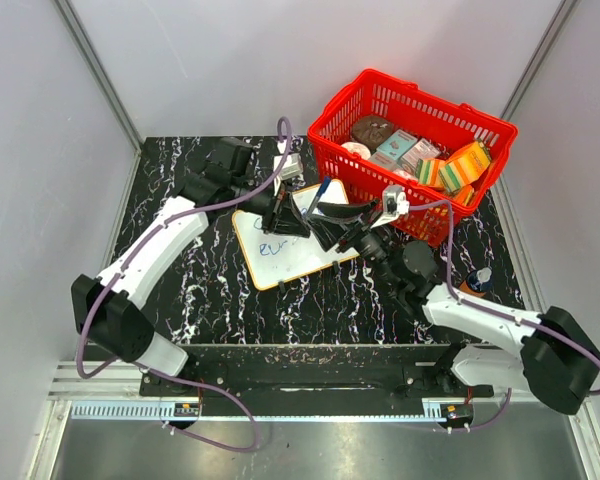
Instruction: Write a sentence on the whiteboard
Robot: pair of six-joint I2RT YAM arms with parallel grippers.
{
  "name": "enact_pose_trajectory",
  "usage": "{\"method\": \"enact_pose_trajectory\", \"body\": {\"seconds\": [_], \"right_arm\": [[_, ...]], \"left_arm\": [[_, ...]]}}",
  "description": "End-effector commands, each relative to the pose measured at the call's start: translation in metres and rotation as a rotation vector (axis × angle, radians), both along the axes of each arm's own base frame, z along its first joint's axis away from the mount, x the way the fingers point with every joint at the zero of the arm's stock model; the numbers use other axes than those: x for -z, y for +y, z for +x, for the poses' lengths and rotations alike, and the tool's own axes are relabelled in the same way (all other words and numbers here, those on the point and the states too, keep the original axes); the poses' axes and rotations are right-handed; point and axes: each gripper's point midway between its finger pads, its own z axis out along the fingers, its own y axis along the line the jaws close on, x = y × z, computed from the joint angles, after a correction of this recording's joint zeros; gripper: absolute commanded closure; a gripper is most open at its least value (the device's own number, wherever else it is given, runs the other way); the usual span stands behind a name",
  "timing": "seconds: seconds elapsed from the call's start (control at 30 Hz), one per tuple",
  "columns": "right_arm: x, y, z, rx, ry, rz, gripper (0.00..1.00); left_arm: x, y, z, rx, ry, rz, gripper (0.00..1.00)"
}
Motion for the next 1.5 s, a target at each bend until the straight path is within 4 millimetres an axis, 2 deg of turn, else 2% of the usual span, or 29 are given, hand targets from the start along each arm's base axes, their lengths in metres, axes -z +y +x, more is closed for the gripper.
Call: {"method": "enact_pose_trajectory", "body": {"seconds": [0.0, 0.03, 0.1, 0.13, 0.17, 0.2, 0.23, 0.27, 0.3, 0.33, 0.37, 0.4, 0.43, 0.47, 0.5, 0.53, 0.57, 0.6, 0.63, 0.67, 0.7, 0.83, 0.9, 1.03, 1.1, 1.13, 1.33, 1.47], "right_arm": [[-0.016, 0.0, -0.017, -0.102, -0.018, -0.072, 0.16], [-0.018, 0.0, -0.023, -0.137, -0.024, -0.09, 0.01], [-0.023, -0.011, -0.027, -0.154, -0.039, -0.11, 0.0], [-0.018, -0.012, -0.031, -0.19, -0.024, -0.141, 0.0], [-0.025, -0.024, -0.03, -0.178, -0.038, -0.141, 0.0], [-0.02, -0.027, -0.029, -0.191, -0.02, -0.164, 0.0], [-0.026, -0.027, -0.039, -0.262, -0.037, -0.177, 0.0], [-0.026, -0.035, -0.032, -0.268, -0.031, -0.188, 0.0], [-0.036, -0.035, -0.034, -0.31, -0.052, -0.193, 0.0], [-0.034, -0.031, -0.047, -0.418, -0.047, -0.214, 0.0], [-0.029, -0.028, -0.044, -0.465, -0.029, -0.226, 0.0], [-0.043, -0.028, -0.047, -0.501, -0.082, -0.217, 0.0], [-0.042, -0.024, -0.061, -0.609, -0.063, -0.22, 0.0], [-0.037, -0.018, -0.056, -0.659, -0.033, -0.211, 0.03], [-0.054, -0.019, -0.063, -0.688, -0.13, -0.177, 0.04], [-0.057, -0.018, -0.07, -0.764, -0.071, -0.136, 0.07], [-0.05, -0.013, -0.063, -0.798, -0.039, -0.116, 0.12], [-0.063, -0.015, -0.071, -0.825, -0.144, -0.091, 0.15], [-0.065, -0.016, -0.074, -0.874, -0.097, -0.056, 0.16], [-0.059, -0.012, -0.068, -0.89, -0.078, -0.042, 0.16], [-0.062, -0.01, -0.067, -0.896, -0.088, -0.036, 0.2], [-0.065, 0.006, -0.07, -0.874, -0.111, -0.052, 0.2], [-0.064, 0.012, -0.065, -0.85, -0.08, -0.069, 0.2], [-0.071, 0.018, -0.073, -0.819, -0.145, -0.118, 0.21], [-0.068, 0.023, -0.075, -0.817, -0.122, -0.148, 0.21], [-0.071, 0.022, -0.076, -0.781, -0.173, -0.165, 0.21], [-0.06, 0.036, -0.058, -0.656, -0.123, -0.286, 0.21], [-0.055, 0.042, -0.053, -0.662, -0.104, -0.324, 0.23]], "left_arm": [[-0.029, 0.019, 0.007, -0.113, -0.148, -0.01, 1.0], [-0.028, 0.023, 0.006, -0.121, -0.147, -0.011, 1.0], [-0.036, 0.036, 0.007, -0.152, -0.18, -0.021, 1.0], [-0.038, 0.039, 0.007, -0.156, -0.19, -0.026, 1.0], [-0.041, 0.046, 0.003, -0.167, -0.197, -0.024, 1.0], [-0.042, 0.048, 0.001, -0.157, -0.228, -0.021, 1.0], [-0.044, 0.05, -0.002, -0.15, -0.248, -0.018, 1.0], [-0.047, 0.052, -0.011, -0.122, -0.262, -0.024, 1.0], [-0.049, 0.053, -0.015, -0.111, -0.267, -0.029, 1.0], [-0.051, 0.053, -0.02, -0.094, -0.272, -0.039, 1.0], [-0.055, 0.053, -0.032, -0.044, -0.274, -0.064, 1.0], [-0.056, 0.052, -0.038, -0.022, -0.27, -0.076, 1.0], [-0.059, 0.053, -0.043, -0.001, -0.275, -0.09, 1.0], [-0.06, 0.052, -0.052, 0.033, -0.266, -0.109, 1.0], [-0.061, 0.051, -0.056, 0.046, -0.262, -0.116, 1.0], [-0.063, 0.051, -0.059, 0.055, -0.268, -0.125, 1.0], [-0.063, 0.048, -0.062, 0.067, -0.272, -0.123, 1.0], [-0.063, 0.048, -0.063, 0.068, -0.272, -0.122, 1.0], [-0.062, 0.046, -0.063, 0.073, -0.264, -0.12, 1.0], [-0.061, 0.045, -0.063, 0.077, -0.253, -0.122, 1.0], [-0.061, 0.045, -0.064, 0.079, -0.247, -0.122, 1.0], [-0.057, 0.04, -0.064, 0.089, -0.234, -0.111, 1.0], [-0.055, 0.039, -0.064, 0.094, -0.224, -0.109, 1.0], [-0.052, 0.036, -0.06, 0.095, -0.201, -0.107, 1.0], [-0.052, 0.035, -0.06, 0.096, -0.191, -0.111, 1.0], [-0.052, 0.034, -0.06, 0.099, -0.183, -0.113, 1.0], [-0.051, 0.033, -0.062, 0.108, -0.177, -0.115, 1.0], [-0.05, 0.032, -0.064, 0.111, -0.176, -0.111, 1.0]]}}
